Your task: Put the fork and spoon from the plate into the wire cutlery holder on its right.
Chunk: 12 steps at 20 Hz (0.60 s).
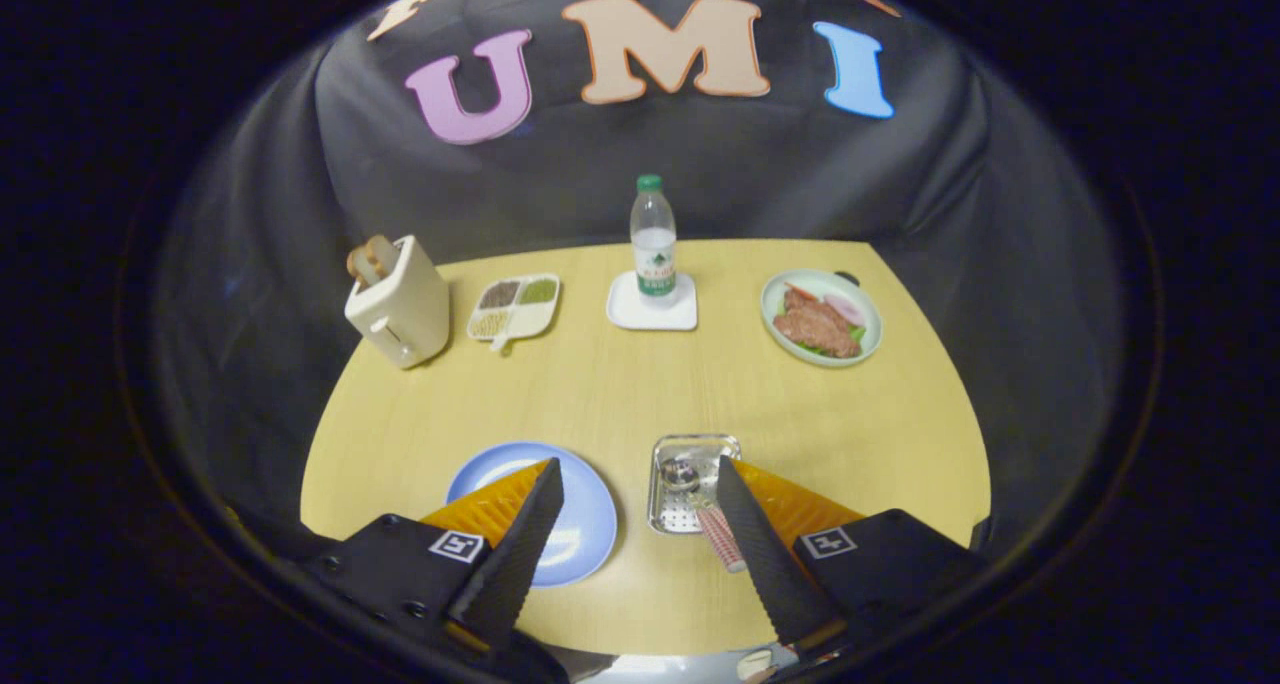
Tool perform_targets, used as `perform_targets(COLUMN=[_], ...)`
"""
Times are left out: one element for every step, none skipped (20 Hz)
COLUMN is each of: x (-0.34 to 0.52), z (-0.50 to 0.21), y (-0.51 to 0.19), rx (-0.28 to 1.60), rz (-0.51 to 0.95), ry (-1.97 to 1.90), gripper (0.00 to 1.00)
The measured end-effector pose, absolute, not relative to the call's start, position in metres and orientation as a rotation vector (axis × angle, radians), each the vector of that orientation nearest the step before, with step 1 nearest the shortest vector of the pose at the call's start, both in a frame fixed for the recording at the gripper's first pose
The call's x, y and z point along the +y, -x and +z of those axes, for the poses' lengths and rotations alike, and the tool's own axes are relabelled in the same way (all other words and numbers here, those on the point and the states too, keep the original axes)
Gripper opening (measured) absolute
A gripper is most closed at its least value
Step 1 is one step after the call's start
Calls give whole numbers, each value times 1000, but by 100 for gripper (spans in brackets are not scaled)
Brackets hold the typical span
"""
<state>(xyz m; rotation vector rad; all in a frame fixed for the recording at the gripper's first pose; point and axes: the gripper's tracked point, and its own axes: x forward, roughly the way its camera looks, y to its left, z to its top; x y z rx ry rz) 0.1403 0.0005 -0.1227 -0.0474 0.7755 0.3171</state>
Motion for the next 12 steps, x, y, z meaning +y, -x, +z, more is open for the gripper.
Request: perform_targets(x=[1, 1, 3, 4, 4, 0, -2, 1, 3, 4, 5, 7], z=[-110, -101, -92, -85, -78, -73, -65, -60, -53, -49, -43, -38], y=[-143, -143, -142, -140, -138, -136, -133, -129, -125, -121, -116, -111], rx=[711, 663, 618, 580, 549, 515, 474, 440, 403, 369, 339, 314], rz=[305, 295, 287, 282, 275, 259, 245, 241, 240, 238, 232, 233], ry=[33, 19, 2, -14, -21, -19, -15, -15, -15, -13, -12, -17], gripper=[98, 98, 98, 98, 98, 98, 98, 98, 98, 98, 98, 98])
